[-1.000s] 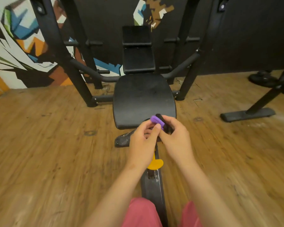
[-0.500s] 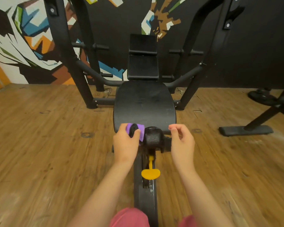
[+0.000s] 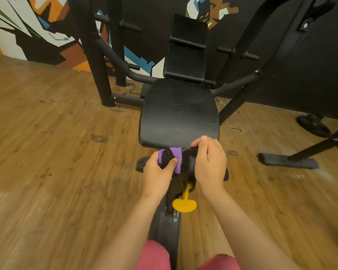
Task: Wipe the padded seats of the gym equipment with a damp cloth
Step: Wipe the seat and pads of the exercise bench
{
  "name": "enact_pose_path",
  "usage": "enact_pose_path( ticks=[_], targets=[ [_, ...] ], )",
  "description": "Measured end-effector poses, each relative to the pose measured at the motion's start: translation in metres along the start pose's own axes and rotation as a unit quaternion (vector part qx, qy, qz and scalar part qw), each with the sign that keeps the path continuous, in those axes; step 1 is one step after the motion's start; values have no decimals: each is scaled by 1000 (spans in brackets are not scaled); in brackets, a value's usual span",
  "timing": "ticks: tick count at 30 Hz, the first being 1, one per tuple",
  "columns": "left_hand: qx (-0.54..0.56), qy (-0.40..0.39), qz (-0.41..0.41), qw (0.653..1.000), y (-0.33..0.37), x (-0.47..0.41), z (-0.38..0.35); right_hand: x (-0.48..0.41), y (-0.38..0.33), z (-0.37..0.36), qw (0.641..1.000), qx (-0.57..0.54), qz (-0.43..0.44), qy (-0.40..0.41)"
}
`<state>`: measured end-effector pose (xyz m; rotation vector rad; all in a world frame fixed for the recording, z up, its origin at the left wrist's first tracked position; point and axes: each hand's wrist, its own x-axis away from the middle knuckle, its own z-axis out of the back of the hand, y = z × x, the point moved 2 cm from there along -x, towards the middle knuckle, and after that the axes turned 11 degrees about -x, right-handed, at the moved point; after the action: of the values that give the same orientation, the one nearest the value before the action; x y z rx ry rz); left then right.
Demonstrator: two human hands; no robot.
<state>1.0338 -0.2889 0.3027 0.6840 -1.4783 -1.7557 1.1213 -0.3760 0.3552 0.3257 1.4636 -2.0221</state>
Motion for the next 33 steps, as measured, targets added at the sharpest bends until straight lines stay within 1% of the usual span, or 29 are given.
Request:
enact_pose_path(
  ticks=[3,8,11,14,16,18,21,23,25,27,29,31,33],
  targets=[
    [11,4,16,1000,-5,-3,-3,0,2,-1,999,29,10,11],
    [13,7,27,1000,-2,2,2,1,2,-2,997,67,23,-6],
    [57,-9,-17,998,7,18,4,0,0,-2,996,81,26,-12],
    [49,1,-59,997,10,27,3,0,-1,-2,995,89,28,-17],
    [17,24,-50,998,-4,23,0,0,-1,-3,995,93,23,-16],
    [-12,45,-17,999,-21,17,-2,2,-1,-3,995,93,25,-13],
    [-17,57,7,998,-30,15,-1,2,-2,-4,995,92,27,-10],
    [14,56,2,998,-17,25,-1,2,-3,-4,995,96,25,-10],
    [74,46,-23,996,3,41,-2,1,-1,-4,995,98,27,-11],
    [102,32,-52,993,19,54,-5,0,2,-4,996,89,18,-9],
    [98,44,-73,992,23,55,-9,0,4,-3,997,75,4,-4],
    [87,67,-62,992,15,46,-10,0,5,-3,998,60,-15,3],
    [66,68,-38,995,-3,35,-11,1,6,-3,998,53,-34,4]
  ],
)
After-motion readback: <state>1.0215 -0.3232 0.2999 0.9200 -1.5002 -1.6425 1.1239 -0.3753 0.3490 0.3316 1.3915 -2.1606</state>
